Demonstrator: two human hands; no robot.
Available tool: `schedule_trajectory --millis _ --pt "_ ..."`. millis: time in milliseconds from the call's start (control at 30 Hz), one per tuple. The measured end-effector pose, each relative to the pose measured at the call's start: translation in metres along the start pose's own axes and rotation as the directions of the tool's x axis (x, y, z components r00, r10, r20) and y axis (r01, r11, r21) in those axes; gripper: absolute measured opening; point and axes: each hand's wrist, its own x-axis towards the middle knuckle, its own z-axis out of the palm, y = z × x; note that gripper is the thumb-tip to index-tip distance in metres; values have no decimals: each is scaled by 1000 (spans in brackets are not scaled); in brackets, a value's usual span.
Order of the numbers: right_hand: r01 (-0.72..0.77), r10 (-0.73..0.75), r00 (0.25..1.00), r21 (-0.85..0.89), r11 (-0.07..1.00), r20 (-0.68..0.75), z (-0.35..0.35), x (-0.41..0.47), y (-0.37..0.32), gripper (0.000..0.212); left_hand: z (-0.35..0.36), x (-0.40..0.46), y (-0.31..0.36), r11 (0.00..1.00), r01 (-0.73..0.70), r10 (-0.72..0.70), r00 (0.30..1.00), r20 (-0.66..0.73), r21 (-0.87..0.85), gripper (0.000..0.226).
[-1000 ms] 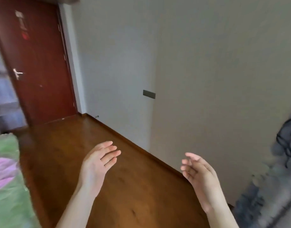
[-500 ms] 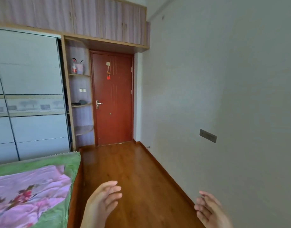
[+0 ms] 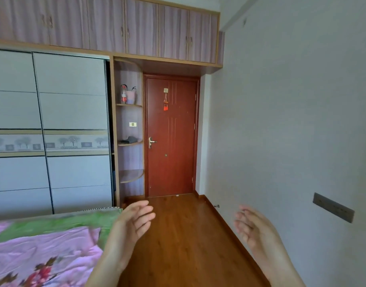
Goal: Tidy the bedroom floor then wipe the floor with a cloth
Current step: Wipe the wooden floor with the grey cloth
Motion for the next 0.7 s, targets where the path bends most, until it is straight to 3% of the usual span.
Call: schedule_trajectory --millis 167,433,567,700 --pt "33 -35 995 26 999 96 43 99 -8 17 -3 95 29 991 -99 97 995 27 89 26" --pt "-53 57 983 -27 998 172 83 279 -32 14 18 252 72 993 -101 95 991 91 60 21" --pt "7 16 975 -103 995 221 105 373 -48 12 29 330 90 987 -139 132 988 83 80 23" --pt "108 -81 948 -71 992 308 125 455 -62 15 45 407 114 968 -230 220 971 93 104 23"
